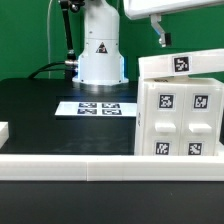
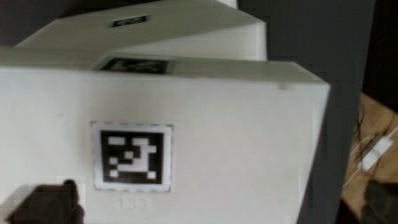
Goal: Assemble cabinet
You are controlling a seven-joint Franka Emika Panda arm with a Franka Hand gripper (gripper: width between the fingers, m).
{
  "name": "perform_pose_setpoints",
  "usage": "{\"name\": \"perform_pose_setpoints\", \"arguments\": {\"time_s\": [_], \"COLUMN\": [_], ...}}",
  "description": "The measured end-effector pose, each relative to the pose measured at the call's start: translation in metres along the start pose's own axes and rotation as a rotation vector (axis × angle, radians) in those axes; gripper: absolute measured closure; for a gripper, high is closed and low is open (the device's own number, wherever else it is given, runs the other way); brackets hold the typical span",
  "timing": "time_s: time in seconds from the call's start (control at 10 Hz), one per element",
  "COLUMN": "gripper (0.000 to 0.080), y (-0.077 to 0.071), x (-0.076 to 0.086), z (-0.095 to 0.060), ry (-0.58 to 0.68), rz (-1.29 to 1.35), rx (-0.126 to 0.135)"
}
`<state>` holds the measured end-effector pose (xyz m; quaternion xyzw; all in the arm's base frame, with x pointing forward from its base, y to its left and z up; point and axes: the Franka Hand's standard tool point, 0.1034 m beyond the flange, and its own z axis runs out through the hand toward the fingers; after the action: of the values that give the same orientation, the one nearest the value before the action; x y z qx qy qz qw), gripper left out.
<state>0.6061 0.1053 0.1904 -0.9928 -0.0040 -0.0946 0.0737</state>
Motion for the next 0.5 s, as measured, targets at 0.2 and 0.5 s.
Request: {"name": "perform_pose_setpoints", "arguments": {"time_s": [0.2,0.5], "gripper": [0.0002,0.0002], "y": [-0.0001,0.0001], "x": [-0.0004,-0.0042], "z": [0.0006,0.0040], "ry": [-0.005,-0.039], "rz": [-0.201,-0.495], "rx": [-0.017,-0.039]}}
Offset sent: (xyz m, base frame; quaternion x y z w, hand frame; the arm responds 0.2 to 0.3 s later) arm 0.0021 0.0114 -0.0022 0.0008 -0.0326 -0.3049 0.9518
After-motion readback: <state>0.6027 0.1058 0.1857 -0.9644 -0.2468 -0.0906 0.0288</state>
